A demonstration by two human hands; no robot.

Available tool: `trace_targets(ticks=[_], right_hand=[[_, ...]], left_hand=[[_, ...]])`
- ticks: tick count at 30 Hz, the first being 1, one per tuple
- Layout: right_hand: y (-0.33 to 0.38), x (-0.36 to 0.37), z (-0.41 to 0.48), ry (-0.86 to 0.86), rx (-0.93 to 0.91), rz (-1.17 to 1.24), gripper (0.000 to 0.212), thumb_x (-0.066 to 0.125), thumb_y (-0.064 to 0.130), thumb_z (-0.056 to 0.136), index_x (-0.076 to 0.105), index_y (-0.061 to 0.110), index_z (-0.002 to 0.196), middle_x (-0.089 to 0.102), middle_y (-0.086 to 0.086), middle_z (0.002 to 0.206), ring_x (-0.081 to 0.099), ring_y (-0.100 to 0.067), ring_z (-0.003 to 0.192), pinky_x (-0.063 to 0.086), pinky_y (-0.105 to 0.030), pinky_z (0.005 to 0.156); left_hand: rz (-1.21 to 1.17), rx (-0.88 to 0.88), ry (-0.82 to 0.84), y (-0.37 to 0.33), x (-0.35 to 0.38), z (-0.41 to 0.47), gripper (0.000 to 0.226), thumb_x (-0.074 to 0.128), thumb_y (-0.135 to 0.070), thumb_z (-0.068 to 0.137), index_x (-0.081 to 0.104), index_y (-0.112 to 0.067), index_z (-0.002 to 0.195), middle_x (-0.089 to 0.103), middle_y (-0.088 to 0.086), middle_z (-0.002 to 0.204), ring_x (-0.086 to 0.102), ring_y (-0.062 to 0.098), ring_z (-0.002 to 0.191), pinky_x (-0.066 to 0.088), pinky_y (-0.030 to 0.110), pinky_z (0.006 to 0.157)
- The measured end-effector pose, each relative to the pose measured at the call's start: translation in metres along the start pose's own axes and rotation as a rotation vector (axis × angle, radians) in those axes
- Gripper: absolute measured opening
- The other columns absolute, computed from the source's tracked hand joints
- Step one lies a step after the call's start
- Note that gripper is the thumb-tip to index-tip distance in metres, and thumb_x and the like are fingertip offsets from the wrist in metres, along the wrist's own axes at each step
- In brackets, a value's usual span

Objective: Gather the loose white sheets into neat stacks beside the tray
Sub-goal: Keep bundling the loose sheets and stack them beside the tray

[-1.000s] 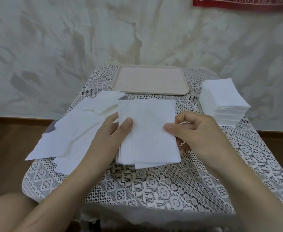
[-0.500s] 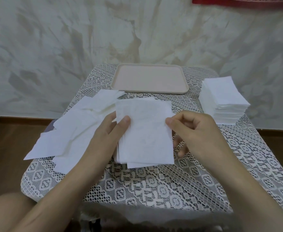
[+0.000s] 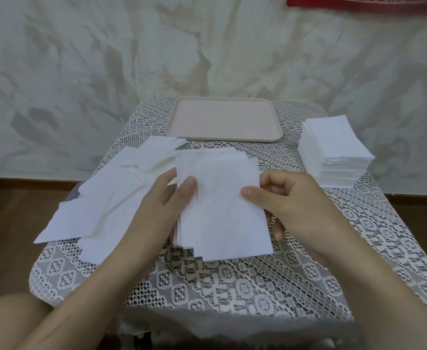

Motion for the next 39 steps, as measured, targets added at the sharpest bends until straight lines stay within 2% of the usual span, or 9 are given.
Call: trace_targets(ticks=[6,9,12,16,20,27,32,35,39], right_hand=[[0.001,-0.007,0.002,-0.059,-0.02,0.031,0.021,0.072,0.018,0.092,0.067,-0.003,0.093,0.069,-0.015,0.074,0.049,-0.017,0.05,0.036,-0.023,0.034],[0.0,0.0,0.002,-0.047,-0.02,0.036,0.017,0.072,0.02,0.092,0.068,0.003,0.089,0.071,-0.012,0.071,0.049,-0.022,0.049,0.036,-0.024,0.037],[-0.001,0.004,0.005,-0.028,-0.018,0.012,0.019,0.074,0.025,0.091,0.068,0.011,0.081,0.07,-0.014,0.069,0.049,-0.032,0.053,0.037,-0.029,0.043],[0.0,0.008,0.007,0.0,-0.022,0.023,0.021,0.076,0.026,0.09,0.069,0.018,0.072,0.066,-0.009,0.062,0.049,-0.027,0.048,0.038,-0.028,0.041],[0.001,0.011,0.005,0.001,-0.028,0.021,0.027,0.076,0.021,0.09,0.066,0.024,0.065,0.065,-0.003,0.059,0.049,-0.023,0.048,0.038,-0.026,0.039],[0.005,0.002,0.003,-0.034,-0.073,0.006,0.023,0.076,0.017,0.089,0.06,0.013,0.074,0.063,-0.001,0.06,0.051,-0.014,0.049,0.04,-0.026,0.038],[0.002,-0.007,0.005,-0.049,-0.06,-0.012,0.022,0.075,0.025,0.089,0.067,0.005,0.089,0.071,-0.02,0.078,0.052,-0.034,0.056,0.04,-0.031,0.044],[0.001,-0.005,0.005,-0.036,-0.033,0.035,0.02,0.073,0.02,0.091,0.068,0.001,0.092,0.071,-0.025,0.085,0.051,-0.031,0.058,0.04,-0.027,0.039],[0.0,0.005,0.005,-0.027,-0.024,0.075,0.017,0.072,0.017,0.093,0.066,0.003,0.088,0.073,-0.022,0.08,0.056,-0.027,0.053,0.042,-0.024,0.037]], left_hand=[[-0.011,-0.004,0.012,0.001,0.0,0.001,0.076,0.067,-0.069,0.08,0.056,-0.031,0.146,0.074,-0.012,0.128,0.072,0.008,0.116,0.054,0.04,0.102],[-0.005,0.001,0.021,0.0,0.002,0.001,0.068,0.061,-0.063,0.084,0.056,-0.033,0.144,0.075,-0.013,0.126,0.072,0.007,0.114,0.055,0.04,0.101],[-0.003,0.002,0.026,0.001,-0.001,0.002,0.071,0.065,-0.066,0.082,0.056,-0.033,0.145,0.075,-0.011,0.127,0.072,0.008,0.116,0.055,0.041,0.102],[-0.017,0.001,0.05,0.002,-0.001,0.002,0.081,0.067,-0.07,0.075,0.055,-0.032,0.146,0.074,-0.009,0.13,0.071,0.011,0.119,0.055,0.041,0.1],[-0.017,0.001,0.047,0.004,-0.001,0.004,0.07,0.067,-0.062,0.083,0.056,-0.031,0.145,0.075,-0.009,0.126,0.073,0.011,0.115,0.057,0.035,0.094],[-0.012,0.016,0.031,0.003,-0.001,0.003,0.077,0.067,-0.071,0.077,0.056,-0.034,0.143,0.076,-0.013,0.123,0.073,0.007,0.112,0.056,0.034,0.093],[-0.032,0.018,0.033,0.003,-0.002,0.003,0.084,0.066,-0.073,0.067,0.058,-0.034,0.141,0.076,-0.012,0.123,0.074,0.009,0.112,0.057,0.034,0.092],[-0.025,0.019,0.035,0.003,-0.001,0.003,0.084,0.066,-0.073,0.068,0.057,-0.034,0.142,0.076,-0.012,0.124,0.073,0.009,0.113,0.056,0.035,0.093],[-0.018,0.017,0.032,0.004,-0.002,0.004,0.085,0.066,-0.073,0.069,0.056,-0.033,0.144,0.076,-0.01,0.125,0.073,0.01,0.114,0.056,0.039,0.097]])
Point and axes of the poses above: each hand's wrist, its own z-axis towards the middle knuckle, its own x-axis out of the palm, y = z × x, the point moved 6 cm from there along z, towards the middle knuckle
